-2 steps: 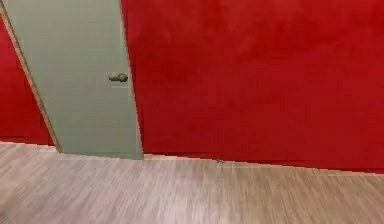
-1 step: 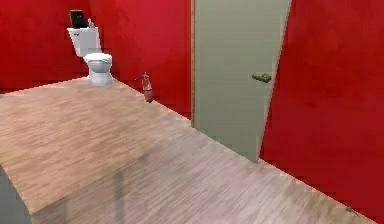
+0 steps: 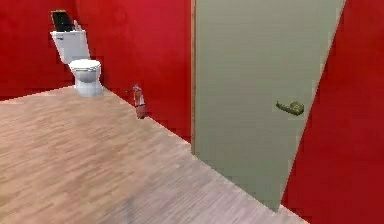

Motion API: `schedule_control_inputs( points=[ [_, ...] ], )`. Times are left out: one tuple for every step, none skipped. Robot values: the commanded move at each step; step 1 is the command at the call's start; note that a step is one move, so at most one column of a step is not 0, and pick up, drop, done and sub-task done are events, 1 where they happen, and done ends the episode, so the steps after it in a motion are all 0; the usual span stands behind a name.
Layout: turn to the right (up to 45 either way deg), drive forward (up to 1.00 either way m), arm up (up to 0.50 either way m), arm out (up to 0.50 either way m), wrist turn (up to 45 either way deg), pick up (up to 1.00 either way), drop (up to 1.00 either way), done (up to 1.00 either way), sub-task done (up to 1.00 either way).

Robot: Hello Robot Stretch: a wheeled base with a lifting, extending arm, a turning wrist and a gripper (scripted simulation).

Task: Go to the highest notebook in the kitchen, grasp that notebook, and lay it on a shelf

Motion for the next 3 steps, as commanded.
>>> schedule_control_inputs(
  points=[
    [-42.0,0.00,0.00,0.00,0.0,0.00,0.00,0.00,0.00],
    [0.0,1.00,0.00,0.00,0.0,0.00,0.00,0.00,0.00],
    [-3.0,0.00,0.00,0.00,0.0,0.00,0.00,0.00,0.00]
  ],
)
